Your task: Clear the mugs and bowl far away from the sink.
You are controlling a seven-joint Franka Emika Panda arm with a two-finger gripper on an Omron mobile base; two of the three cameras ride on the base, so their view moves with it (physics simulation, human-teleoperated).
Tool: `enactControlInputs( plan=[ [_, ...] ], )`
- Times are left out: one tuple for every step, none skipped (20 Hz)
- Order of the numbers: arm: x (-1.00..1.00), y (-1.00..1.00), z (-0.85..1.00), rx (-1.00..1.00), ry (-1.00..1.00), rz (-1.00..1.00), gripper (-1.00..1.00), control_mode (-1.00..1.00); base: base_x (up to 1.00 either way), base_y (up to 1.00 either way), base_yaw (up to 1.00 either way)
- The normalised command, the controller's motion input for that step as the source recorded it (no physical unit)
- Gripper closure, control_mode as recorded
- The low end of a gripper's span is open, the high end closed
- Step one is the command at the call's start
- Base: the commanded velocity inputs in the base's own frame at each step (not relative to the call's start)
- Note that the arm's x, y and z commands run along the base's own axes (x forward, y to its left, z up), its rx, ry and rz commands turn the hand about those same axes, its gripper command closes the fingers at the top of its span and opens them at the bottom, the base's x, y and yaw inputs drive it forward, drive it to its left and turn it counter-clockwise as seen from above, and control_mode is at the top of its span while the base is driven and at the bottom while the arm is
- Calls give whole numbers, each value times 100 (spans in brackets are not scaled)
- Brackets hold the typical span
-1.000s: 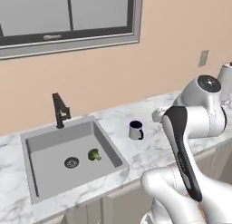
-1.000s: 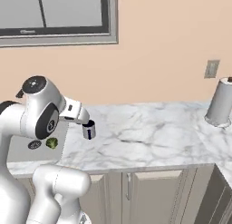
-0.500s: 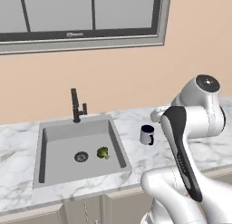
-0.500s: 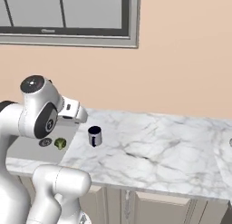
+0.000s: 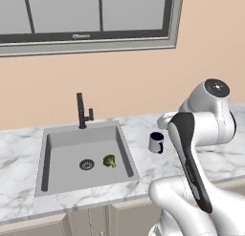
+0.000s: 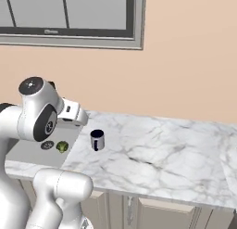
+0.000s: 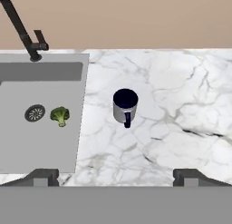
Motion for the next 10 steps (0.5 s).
enactControlInputs(
  plan=[
    [0,0,0,0,0,0,-100,100,100,-24,-13],
    [0,0,0,0,0,0,-100,100,87,-15,-28],
    [0,0,0,0,0,0,-100,100,91,0,-39],
    [0,0,0,0,0,0,-100,100,76,0,-44],
    [0,0,0,0,0,0,-100,100,71,0,-42],
    [0,0,0,0,0,0,-100,100,66,0,-35],
    [0,0,0,0,0,0,-100,100,66,0,-14],
    [62,-14,-49,11,13,0,-100,-100,0,0,0],
    [56,-26,-34,7,14,1,-100,-100,0,0,0],
    [54,-26,-39,4,17,3,-100,-100,0,0,0]
  ],
)
